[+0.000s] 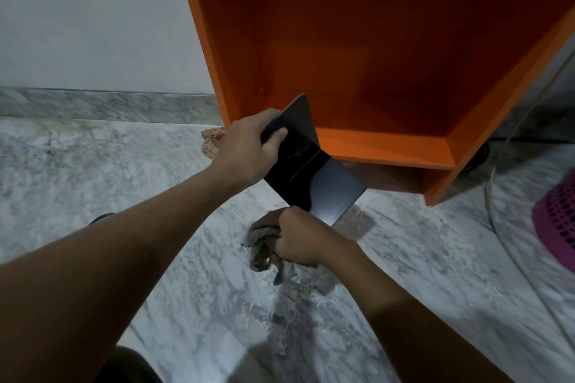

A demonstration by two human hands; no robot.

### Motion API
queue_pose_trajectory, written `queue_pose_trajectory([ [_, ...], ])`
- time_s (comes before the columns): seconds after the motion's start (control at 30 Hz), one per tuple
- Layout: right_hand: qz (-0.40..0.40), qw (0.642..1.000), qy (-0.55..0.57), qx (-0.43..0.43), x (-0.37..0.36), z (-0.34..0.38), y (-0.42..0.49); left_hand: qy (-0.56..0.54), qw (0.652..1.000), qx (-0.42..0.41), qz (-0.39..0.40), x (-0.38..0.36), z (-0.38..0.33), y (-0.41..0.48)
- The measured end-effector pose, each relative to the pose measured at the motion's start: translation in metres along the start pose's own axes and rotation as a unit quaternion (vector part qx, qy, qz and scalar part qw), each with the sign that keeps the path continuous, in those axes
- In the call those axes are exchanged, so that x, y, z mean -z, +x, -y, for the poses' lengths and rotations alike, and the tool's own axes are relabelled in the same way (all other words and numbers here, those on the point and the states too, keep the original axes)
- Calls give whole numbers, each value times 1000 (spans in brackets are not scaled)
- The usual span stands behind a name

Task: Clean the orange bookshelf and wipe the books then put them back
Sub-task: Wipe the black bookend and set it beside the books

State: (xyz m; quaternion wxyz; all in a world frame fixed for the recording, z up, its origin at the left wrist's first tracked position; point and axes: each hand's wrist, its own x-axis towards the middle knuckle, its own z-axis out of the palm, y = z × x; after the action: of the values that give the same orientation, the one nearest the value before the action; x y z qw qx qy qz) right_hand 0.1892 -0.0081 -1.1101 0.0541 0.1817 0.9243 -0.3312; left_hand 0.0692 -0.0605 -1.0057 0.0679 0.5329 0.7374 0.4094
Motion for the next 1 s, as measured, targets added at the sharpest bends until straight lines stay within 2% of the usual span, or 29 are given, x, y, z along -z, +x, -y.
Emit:
queue_pose_trajectory([
  [0.1, -86, 988, 131, -3, 0, -5, -9, 9, 1000, 8, -16, 2, 7, -1],
  [0.2, -159, 959, 229, -57, -5, -19, -16, 27, 999, 22, -33, 4, 15, -3],
  [0.3, -156, 935, 282, -151, -12, -33, -19, 47, 997, 36, -50, 4, 19, -4],
  [0.4, -136, 923, 264, -245, -19, -51, -19, 56, 993, 59, -84, 6, 22, -2],
  [0.43, -161, 906, 282, -273, -19, -55, -20, 56, 992, 64, -88, 7, 22, -2],
  [0.5, -234, 838, 382, -312, -16, -60, -22, 51, 993, 72, -82, 7, 21, -3],
  [0.53, -264, 803, 434, -311, -11, -60, -24, 46, 993, 76, -77, 6, 20, -3],
  [0.6, -288, 768, 505, -268, -3, -60, -24, 28, 993, 88, -70, 5, 19, -3],
  [0.67, -289, 781, 508, -221, 3, -60, -19, 5, 993, 103, -66, 4, 18, -2],
  [0.83, -314, 802, 462, -210, 18, -63, -13, -87, 981, 166, -44, 11, 21, -4],
  [0.93, -322, 843, 399, -164, 35, -70, -16, -106, 970, 219, -24, 15, 26, -6],
  [1.0, -326, 871, 347, -119, 49, -76, -19, -83, 958, 274, 16, 18, 28, -7],
])
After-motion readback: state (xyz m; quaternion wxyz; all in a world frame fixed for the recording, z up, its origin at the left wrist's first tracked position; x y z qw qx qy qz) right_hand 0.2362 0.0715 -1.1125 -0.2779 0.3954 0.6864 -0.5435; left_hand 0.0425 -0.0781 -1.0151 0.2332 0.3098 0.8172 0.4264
